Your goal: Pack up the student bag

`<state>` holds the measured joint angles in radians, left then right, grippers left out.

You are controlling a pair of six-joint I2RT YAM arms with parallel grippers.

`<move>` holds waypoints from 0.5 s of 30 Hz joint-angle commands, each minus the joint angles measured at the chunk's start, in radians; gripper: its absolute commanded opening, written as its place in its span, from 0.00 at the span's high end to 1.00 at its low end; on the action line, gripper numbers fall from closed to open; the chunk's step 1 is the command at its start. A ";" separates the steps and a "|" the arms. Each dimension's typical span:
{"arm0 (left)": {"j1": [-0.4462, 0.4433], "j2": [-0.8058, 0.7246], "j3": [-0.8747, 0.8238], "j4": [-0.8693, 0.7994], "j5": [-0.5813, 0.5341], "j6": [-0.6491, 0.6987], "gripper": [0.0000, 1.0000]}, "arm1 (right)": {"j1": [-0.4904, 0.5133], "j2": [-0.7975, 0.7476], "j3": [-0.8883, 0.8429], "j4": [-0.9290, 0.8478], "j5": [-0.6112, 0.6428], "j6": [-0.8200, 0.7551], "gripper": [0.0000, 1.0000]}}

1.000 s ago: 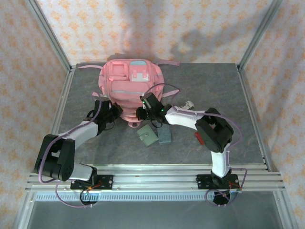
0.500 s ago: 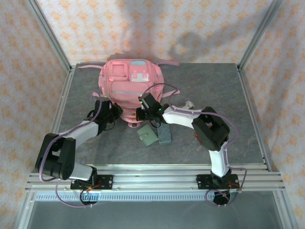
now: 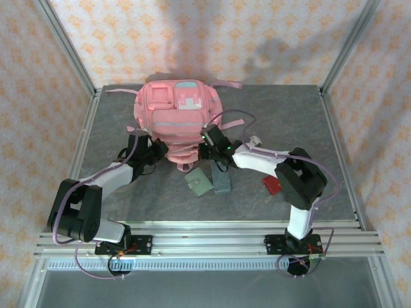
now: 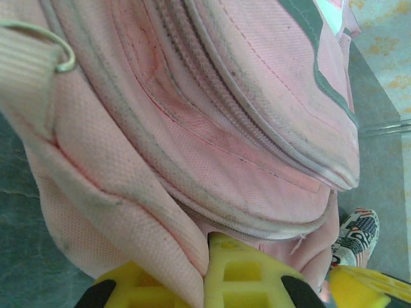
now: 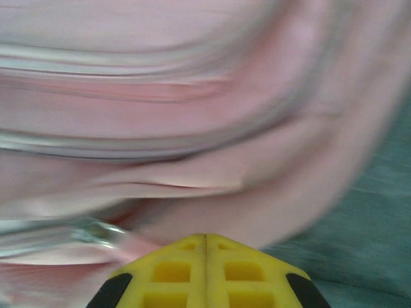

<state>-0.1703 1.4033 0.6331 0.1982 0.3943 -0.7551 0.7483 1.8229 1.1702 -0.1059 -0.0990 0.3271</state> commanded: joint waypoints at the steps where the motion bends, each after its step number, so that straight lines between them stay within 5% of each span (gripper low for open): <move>1: -0.009 0.006 0.051 0.080 0.073 0.076 1.00 | 0.009 -0.049 -0.042 -0.076 0.100 -0.014 1.00; 9: -0.009 0.044 0.144 0.061 0.204 0.217 1.00 | 0.098 -0.155 -0.142 0.020 -0.041 0.042 1.00; 13: -0.003 0.031 0.149 0.041 0.171 0.225 1.00 | 0.097 -0.153 -0.140 0.049 -0.003 0.046 1.00; 15: 0.000 0.022 0.128 0.050 0.175 0.211 1.00 | 0.082 -0.146 -0.121 0.049 -0.006 0.044 0.87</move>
<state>-0.1692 1.4540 0.7399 0.1715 0.4911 -0.5995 0.8486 1.6909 1.0340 -0.0845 -0.1276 0.3626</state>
